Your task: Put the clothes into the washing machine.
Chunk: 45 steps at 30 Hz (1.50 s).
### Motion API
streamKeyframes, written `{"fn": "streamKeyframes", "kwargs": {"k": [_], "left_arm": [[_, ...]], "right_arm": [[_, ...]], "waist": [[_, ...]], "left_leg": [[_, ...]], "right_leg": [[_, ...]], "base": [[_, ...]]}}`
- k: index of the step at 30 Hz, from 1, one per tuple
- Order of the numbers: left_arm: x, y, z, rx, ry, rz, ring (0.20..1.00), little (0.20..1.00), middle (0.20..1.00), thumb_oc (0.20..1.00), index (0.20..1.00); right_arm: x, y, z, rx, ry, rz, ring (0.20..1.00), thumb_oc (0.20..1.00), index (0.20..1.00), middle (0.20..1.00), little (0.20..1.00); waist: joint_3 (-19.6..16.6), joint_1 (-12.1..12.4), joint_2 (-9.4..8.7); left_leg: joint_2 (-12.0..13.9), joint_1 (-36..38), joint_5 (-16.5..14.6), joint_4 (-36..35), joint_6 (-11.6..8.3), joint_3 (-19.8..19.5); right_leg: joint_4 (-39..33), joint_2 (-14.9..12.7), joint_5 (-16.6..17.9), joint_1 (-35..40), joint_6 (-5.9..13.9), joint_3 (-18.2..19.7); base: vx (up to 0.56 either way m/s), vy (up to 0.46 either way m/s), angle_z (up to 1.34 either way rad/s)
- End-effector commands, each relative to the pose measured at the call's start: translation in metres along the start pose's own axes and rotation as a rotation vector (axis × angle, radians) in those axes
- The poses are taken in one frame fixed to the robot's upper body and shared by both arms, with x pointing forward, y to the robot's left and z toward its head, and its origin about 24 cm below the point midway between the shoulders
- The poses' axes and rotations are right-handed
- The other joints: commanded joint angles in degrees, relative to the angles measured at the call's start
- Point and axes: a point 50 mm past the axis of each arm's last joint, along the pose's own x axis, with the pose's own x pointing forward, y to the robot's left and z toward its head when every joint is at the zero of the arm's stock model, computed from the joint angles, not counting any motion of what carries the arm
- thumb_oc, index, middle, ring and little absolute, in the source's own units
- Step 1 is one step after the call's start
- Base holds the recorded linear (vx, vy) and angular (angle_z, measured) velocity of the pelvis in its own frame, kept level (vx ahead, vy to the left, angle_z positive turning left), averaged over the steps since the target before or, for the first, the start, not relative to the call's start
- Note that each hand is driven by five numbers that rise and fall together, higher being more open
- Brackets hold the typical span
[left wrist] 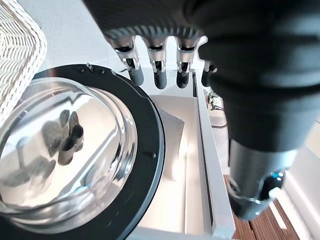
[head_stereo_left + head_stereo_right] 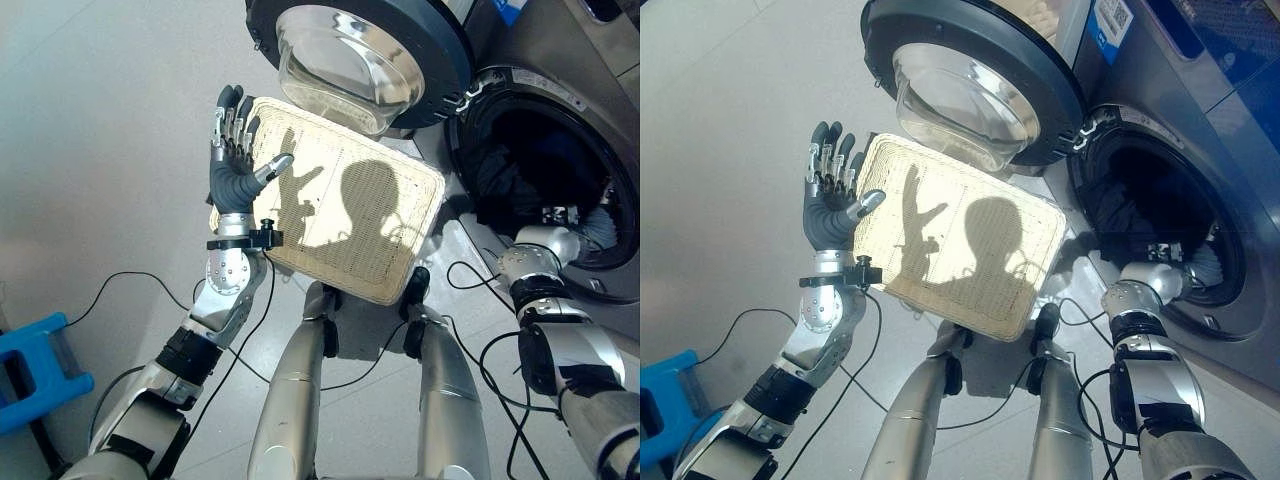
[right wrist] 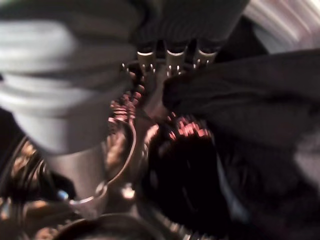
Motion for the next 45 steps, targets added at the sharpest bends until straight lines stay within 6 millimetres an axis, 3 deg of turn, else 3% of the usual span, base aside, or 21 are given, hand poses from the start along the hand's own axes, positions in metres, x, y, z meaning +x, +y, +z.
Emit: {"fn": "streamKeyframes", "kwargs": {"k": [1, 10, 13, 20, 23, 28, 35, 41, 45], "left_arm": [[0.001, -0.013, 0.015, -0.021, -0.132, -0.048, 1.0, 1.0, 1.0, 1.0, 1.0], [-0.01, -0.015, 0.009, -0.041, -0.124, -0.047, 1.0, 1.0, 1.0, 1.0, 1.0], [-0.011, -0.015, 0.008, -0.043, -0.123, -0.047, 1.0, 1.0, 1.0, 1.0, 1.0], [-0.021, -0.017, -0.003, -0.029, -0.09, -0.032, 1.0, 1.0, 1.0, 1.0, 1.0], [-0.024, -0.017, -0.007, -0.018, -0.076, -0.028, 1.0, 1.0, 1.0, 1.0, 1.0], [-0.032, -0.015, -0.021, 0.031, -0.017, -0.008, 1.0, 1.0, 1.0, 1.0, 1.0], [-0.042, -0.012, -0.034, 0.079, 0.034, -0.003, 1.0, 1.0, 1.0, 1.0, 1.0], [-0.053, -0.009, -0.049, 0.141, 0.1, -0.012, 1.0, 1.0, 1.0, 1.0, 1.0], [-0.066, 0.001, -0.064, 0.186, 0.191, -0.006, 1.0, 1.0, 1.0, 1.0, 1.0]], "right_arm": [[-0.008, 0.034, 0.055, -0.016, -0.401, 0.117, 1.0, 1.0, 1.0, 1.0, 1.0], [-0.039, 0.033, 0.033, -0.471, -0.821, 0.107, 1.0, 1.0, 1.0, 1.0, 1.0], [-0.041, 0.031, 0.03, -0.515, -0.868, 0.104, 1.0, 1.0, 1.0, 1.0, 1.0], [-0.05, 0.017, 0.011, -0.795, -1.176, 0.113, 1.0, 1.0, 1.0, 1.0, 1.0], [-0.052, 0.013, 0.006, -0.819, -1.18, 0.128, 1.0, 1.0, 1.0, 1.0, 1.0], [-0.059, -0.009, -0.024, -0.945, -1.099, 0.207, 1.0, 1.0, 1.0, 1.0, 1.0], [-0.068, -0.03, -0.049, -1.059, -1.011, 0.314, 1.0, 1.0, 1.0, 1.0, 1.0], [-0.087, -0.038, -0.067, -1.112, -0.952, 0.52, 1.0, 1.0, 1.0, 1.0, 1.0], [-0.105, -0.064, -0.091, -1.183, -0.818, 0.73, 1.0, 1.0, 1.0, 1.0, 1.0]], "waist": [[-1.45, 0.84, 1.4], [-1.45, 0.86, 1.86], [-1.45, 0.86, 1.92], [-1.45, 0.68, 1.97], [-1.45, 0.61, 1.9], [-1.45, 0.38, 1.45], [-1.45, 0.12, 0.96], [-1.45, -0.33, 0.11], [-1.45, -1.04, -1.32]], "left_leg": [[-3.44, 2.8, -6.4, 0.97, -0.81, 1.52], [-3.77, 2.58, -7.03, 1.3, -0.39, 1.63], [-3.83, 2.57, -7.06, 1.33, -0.38, 1.63], [-4.02, 2.73, -7.15, 1.32, -0.28, 1.65], [-3.97, 2.82, -7.13, 1.25, -0.3, 1.71], [-3.87, 4.06, -7.13, 0.68, -0.32, 1.64], [-3.7, 6.06, -7.35, 0.58, -0.31, 1.56], [-3.32, 8.16, -7.6, 0.52, -0.7, 1.69], [-2.71, 11.46, -7.92, 0.33, -1.01, 1.68]], "right_leg": [[2.31, 1.18, -0.06, 1.17, 4.25, -3.88], [2.14, 0.99, -0.38, 1.11, 4.5, -3.92], [2.01, 1.0, -0.38, 1.2, 4.55, -3.94], [1.14, 0.86, -0.34, 1.76, 4.84, -3.96], [1.04, 0.9, -0.34, 1.86, 4.86, -3.9], [0.31, 1.16, -0.42, 3.12, 4.82, -3.54], [-0.04, 1.27, -0.68, 5.24, 4.59, -3.35], [-0.23, 1.47, -1.18, 7.37, 4.44, -3.05], [-0.78, 1.98, -1.64, 10.6, 4.08, -2.23]], "base": [[0.0, 0.0, 0.0], [0.0, 0.017, 0.01], [0.0, 0.0, 0.0], [0.0, 0.0, 0.0], [0.0, 0.0, 0.0], [0.0, 0.0, 0.0], [0.01, 0.019, 0.01], [0.02, 0.036, 0.02], [0.01, 0.045, -0.01]]}}
